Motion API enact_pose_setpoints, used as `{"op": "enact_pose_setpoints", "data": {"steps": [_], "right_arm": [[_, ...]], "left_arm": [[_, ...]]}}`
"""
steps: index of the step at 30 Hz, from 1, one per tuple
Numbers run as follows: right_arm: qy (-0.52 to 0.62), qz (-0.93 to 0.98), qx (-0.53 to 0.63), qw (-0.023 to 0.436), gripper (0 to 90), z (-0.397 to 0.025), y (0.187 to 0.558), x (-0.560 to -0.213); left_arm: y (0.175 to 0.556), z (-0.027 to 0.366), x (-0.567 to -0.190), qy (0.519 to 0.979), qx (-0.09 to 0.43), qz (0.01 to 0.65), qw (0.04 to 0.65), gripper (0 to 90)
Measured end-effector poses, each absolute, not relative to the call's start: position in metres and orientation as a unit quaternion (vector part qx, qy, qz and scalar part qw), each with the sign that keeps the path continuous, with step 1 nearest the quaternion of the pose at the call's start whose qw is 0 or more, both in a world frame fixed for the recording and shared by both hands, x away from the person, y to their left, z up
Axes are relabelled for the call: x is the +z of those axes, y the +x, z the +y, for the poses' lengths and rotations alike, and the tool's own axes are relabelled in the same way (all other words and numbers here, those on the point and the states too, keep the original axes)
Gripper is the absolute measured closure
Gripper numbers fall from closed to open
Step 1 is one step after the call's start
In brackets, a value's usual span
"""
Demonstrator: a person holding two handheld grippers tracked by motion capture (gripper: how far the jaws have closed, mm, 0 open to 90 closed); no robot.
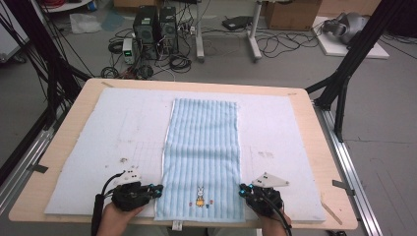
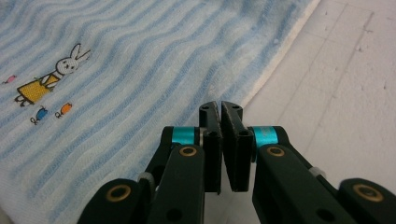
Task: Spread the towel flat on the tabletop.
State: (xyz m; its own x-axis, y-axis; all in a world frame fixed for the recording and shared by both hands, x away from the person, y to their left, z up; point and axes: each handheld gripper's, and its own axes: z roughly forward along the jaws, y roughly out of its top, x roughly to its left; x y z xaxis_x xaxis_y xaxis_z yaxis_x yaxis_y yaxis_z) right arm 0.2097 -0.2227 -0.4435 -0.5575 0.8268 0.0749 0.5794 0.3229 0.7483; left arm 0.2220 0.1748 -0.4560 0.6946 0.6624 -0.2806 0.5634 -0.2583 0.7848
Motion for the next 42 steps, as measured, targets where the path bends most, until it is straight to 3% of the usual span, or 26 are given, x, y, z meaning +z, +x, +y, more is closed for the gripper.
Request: {"op": "enact_pose_setpoints", "data": {"steps": [6, 7, 9, 12, 17, 23, 30, 42], "right_arm": [[0.431, 0.805, 0.375, 0.159, 86.7, -0.223, 0.19, -0.446], [0.432, 0.805, 0.376, 0.158, 85.7, -0.224, 0.189, -0.445], [0.436, 0.796, 0.387, 0.163, 79.1, -0.226, 0.19, -0.443], [0.45, 0.775, 0.408, 0.173, 70.7, -0.228, 0.2, -0.438], [0.462, 0.763, 0.417, 0.177, 70.6, -0.222, 0.23, -0.435], [0.449, 0.79, 0.383, 0.165, 71.9, -0.203, 0.25, -0.444], [0.435, 0.805, 0.365, 0.172, 69.8, -0.199, 0.246, -0.447], [0.409, 0.821, 0.366, 0.154, 69.5, -0.208, 0.22, -0.445]], "left_arm": [[0.208, 0.178, -0.459, 0.792, 0.045, 0.377, 0.477, 84.9], [0.208, 0.178, -0.459, 0.791, 0.045, 0.378, 0.479, 80.6], [0.209, 0.18, -0.455, 0.778, 0.057, 0.382, 0.496, 62.5], [0.217, 0.182, -0.449, 0.759, 0.084, 0.376, 0.525, 51.3], [0.246, 0.181, -0.446, 0.755, 0.094, 0.383, 0.524, 57.3], [0.263, 0.169, -0.453, 0.771, 0.055, 0.402, 0.491, 64.2], [0.253, 0.156, -0.453, 0.802, 0.076, 0.378, 0.457, 66.3], [0.231, 0.16, -0.453, 0.813, 0.076, 0.355, 0.456, 67.9]]}}
